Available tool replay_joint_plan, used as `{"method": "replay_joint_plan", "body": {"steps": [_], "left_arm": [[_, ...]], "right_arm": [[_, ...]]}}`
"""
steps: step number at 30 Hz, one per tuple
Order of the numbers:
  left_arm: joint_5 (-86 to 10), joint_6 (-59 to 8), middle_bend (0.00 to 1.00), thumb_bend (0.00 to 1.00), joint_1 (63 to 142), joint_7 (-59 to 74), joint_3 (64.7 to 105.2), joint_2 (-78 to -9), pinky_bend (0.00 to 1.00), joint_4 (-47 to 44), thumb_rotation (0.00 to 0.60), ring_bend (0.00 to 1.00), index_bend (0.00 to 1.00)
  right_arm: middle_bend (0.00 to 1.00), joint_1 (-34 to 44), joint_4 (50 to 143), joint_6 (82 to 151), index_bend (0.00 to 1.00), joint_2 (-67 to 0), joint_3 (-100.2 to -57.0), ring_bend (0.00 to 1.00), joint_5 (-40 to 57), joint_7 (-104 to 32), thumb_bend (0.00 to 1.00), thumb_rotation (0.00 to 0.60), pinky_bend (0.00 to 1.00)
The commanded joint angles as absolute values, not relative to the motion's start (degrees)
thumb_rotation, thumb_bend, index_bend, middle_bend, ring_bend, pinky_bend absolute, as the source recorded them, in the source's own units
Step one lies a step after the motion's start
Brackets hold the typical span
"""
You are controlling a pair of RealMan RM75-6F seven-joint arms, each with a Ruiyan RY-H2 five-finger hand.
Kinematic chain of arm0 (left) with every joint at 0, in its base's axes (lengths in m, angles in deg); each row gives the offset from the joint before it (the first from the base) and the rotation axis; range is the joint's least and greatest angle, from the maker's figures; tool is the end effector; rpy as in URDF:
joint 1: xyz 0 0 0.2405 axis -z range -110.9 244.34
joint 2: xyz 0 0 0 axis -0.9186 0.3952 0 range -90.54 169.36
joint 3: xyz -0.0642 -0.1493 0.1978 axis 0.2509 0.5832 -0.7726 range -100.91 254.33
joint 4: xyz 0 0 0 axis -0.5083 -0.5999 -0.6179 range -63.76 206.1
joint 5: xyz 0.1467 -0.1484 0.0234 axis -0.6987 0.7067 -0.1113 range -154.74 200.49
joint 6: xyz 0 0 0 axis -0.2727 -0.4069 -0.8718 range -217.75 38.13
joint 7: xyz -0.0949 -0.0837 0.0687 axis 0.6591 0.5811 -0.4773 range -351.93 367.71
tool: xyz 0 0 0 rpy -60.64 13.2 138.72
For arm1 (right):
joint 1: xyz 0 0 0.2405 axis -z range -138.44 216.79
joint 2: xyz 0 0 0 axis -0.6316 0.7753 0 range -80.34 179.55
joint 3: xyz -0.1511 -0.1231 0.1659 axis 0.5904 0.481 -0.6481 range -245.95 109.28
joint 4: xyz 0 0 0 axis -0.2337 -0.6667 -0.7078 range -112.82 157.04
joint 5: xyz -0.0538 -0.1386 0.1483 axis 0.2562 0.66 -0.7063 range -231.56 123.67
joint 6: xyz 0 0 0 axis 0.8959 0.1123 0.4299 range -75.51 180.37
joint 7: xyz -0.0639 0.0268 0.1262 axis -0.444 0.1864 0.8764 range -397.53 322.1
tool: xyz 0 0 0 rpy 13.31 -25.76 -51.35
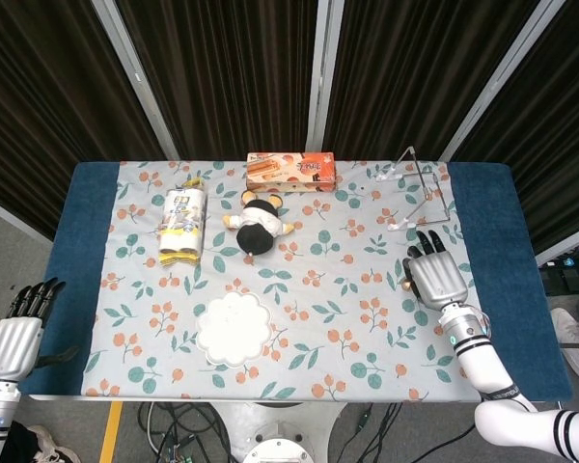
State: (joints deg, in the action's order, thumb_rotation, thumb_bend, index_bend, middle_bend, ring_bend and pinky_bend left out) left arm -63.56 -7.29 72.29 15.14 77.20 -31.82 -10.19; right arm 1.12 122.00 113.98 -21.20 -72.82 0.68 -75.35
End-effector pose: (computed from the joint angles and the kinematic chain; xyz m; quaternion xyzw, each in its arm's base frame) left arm -0.3395 0.1781 0.1251 -0.5991 -0.4251 -0.3841 0.5594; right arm -0.2032 -0.3183 0.0701 0.7534 -0.3146 0.2372 0.5265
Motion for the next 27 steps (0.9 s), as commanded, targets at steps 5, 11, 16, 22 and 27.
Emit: {"method": "replay_joint_plan", "body": {"steps": [5, 11, 16, 22, 27], "left_arm": [[-63.6, -7.1, 0.0, 0.02, 72.3, 15.3, 77.2, -31.8, 0.02, -10.1, 0.6, 0.0, 0.04], [-63.6, -7.1, 0.0, 0.02, 72.2, 15.4, 77.2, -31.8, 0.02, -10.1, 0.6, 0.0, 0.04], [-63.6, -7.1, 0.0, 0.02, 72.2, 15.6, 77.2, -31.7, 0.02, -10.0, 0.6, 0.0, 0.04], [-63.6, -7.0, 0.0, 0.02, 72.1, 15.9, 77.3, -31.8, 0.02, -9.8, 0.6, 0.0, 0.04], [-63.6, -6.8, 0.0, 0.02, 72.0, 16.0, 77.3, -31.7, 0.02, -9.8, 0.6, 0.0, 0.04]], "right_arm": [[0.3, 0.5, 119.7, 112.2, 0.74, -23.3, -71.6, 0.0, -1.4, -77.3, 0.43, 0.6, 0.0], [0.29, -0.4, 118.2, 110.8, 0.74, -24.7, -71.0, 0.0, -3.7, -79.0, 0.43, 0.6, 0.0], [0.28, -1.1, 117.6, 110.1, 0.74, -25.4, -70.6, 0.0, -5.4, -80.4, 0.43, 0.6, 0.0], [0.27, -1.9, 117.6, 109.6, 0.74, -25.8, -70.1, 0.0, -7.3, -81.8, 0.42, 0.6, 0.0], [0.27, -2.3, 117.5, 109.5, 0.73, -25.9, -69.8, 0.0, -8.0, -82.0, 0.41, 0.6, 0.0]]}}
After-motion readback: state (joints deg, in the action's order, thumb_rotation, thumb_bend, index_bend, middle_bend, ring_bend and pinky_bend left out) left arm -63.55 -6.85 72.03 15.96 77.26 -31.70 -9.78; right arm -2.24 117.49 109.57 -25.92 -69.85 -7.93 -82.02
